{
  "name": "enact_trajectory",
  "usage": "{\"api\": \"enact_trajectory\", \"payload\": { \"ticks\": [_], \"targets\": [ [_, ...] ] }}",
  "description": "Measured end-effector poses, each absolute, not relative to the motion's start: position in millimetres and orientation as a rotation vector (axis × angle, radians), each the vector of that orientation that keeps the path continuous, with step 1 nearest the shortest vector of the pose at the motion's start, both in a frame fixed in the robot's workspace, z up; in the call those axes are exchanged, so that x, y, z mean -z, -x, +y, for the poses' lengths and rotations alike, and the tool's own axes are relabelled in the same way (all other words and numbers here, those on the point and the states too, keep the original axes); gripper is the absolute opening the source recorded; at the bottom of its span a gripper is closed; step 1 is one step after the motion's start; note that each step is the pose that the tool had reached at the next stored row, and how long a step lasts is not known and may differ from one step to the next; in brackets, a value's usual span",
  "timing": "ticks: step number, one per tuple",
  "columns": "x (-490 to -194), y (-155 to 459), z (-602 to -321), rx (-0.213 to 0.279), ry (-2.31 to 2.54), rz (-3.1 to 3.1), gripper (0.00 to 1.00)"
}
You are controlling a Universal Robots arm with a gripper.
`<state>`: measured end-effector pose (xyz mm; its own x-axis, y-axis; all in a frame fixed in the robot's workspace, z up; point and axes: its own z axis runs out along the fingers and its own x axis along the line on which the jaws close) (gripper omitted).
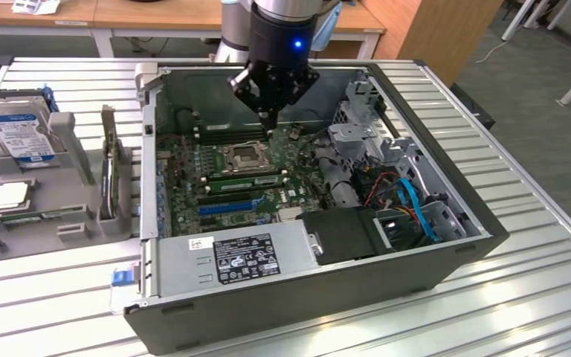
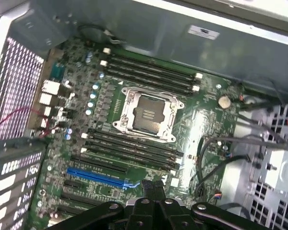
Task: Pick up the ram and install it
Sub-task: 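Press down the ram until it locks into place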
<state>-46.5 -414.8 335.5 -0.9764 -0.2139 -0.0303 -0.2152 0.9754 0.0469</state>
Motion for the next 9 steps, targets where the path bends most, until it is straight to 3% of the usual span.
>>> {"api": "enact_trajectory", "payload": {
  "ticks": [9],
  "targets": [
    [-335.4, 46.5, -414.8, -0.076, 0.21, 3.108, 0.1]
  ]
}}
